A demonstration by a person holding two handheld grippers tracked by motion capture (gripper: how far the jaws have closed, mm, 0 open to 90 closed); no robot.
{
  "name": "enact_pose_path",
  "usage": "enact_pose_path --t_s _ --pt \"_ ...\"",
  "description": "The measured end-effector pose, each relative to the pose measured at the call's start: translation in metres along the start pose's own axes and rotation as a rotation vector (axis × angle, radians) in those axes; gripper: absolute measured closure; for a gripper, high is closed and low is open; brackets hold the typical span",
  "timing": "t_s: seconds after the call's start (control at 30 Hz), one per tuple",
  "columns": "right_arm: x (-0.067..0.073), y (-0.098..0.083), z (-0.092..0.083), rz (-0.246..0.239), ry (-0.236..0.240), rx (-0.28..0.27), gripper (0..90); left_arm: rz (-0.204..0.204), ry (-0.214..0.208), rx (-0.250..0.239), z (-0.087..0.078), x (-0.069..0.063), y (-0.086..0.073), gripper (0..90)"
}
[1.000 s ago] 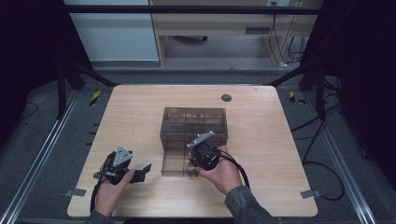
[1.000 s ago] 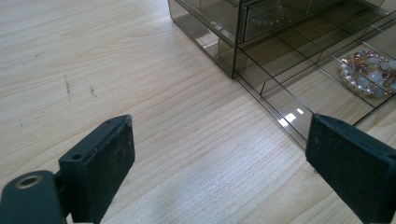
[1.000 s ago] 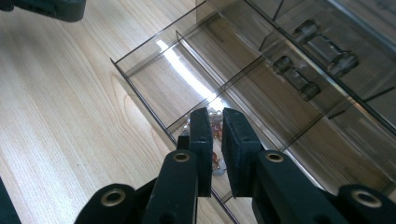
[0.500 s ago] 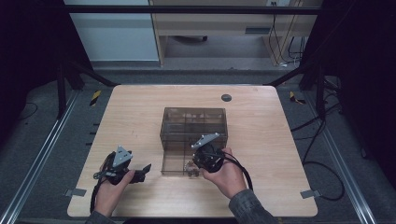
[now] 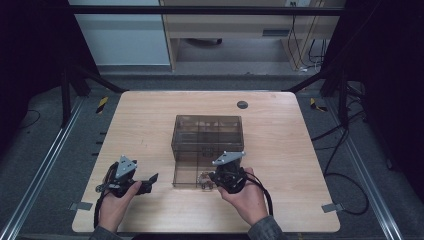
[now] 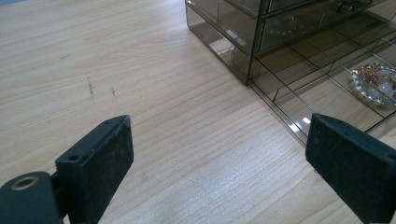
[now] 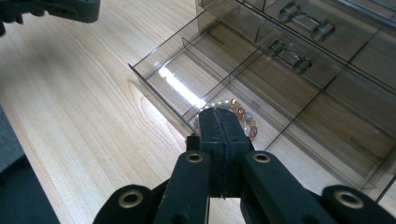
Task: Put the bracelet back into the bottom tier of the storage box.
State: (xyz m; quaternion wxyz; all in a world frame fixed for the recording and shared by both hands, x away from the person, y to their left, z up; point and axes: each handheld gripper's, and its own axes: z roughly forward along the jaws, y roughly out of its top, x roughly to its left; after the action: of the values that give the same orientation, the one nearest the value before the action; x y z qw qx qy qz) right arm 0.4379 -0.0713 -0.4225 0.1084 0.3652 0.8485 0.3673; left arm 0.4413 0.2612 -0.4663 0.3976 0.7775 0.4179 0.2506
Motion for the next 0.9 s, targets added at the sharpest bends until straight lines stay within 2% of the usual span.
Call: enact_pose_path --t_s 0.2,0.4,0.47,0.5,0.6,0.7,0.8,0.9 --pt "0.002 -0.019 -0.004 0.028 -0.012 -0.04 90.0 -0.012 0.012 -0.02 0.001 -0.003 0.001 7.6" --pt "0.004 -0.034 -0.002 0.033 -0.02 -0.054 90.0 -0.007 0.02 0.003 0.003 -0.006 0.001 11.2" --pt "0.004 -0.035 -0.002 0.035 -0.023 -0.06 90.0 -0.008 0.02 0.005 0.003 -0.006 0.001 13.9" --pt "0.005 -0.039 0.001 0.057 -0.012 -0.072 90.0 -0.008 0.021 0.006 0.004 -0.007 0.001 15.0" --pt "0.007 -0.043 0.003 0.07 -0.013 -0.075 90.0 -0.021 0.01 -0.004 0.004 -0.01 0.002 16.7" --pt "0.008 -0.048 0.005 0.084 -0.008 -0.084 90.0 -0.011 0.002 -0.009 0.003 -0.012 0.004 19.8" --pt "0.01 -0.05 0.006 0.1 -0.01 -0.088 90.0 -0.004 -0.003 -0.018 0.003 -0.014 0.007 25.3" --pt "0.013 -0.053 0.009 0.113 -0.011 -0.09 90.0 -0.016 -0.009 -0.046 0.001 -0.016 0.017 29.8"
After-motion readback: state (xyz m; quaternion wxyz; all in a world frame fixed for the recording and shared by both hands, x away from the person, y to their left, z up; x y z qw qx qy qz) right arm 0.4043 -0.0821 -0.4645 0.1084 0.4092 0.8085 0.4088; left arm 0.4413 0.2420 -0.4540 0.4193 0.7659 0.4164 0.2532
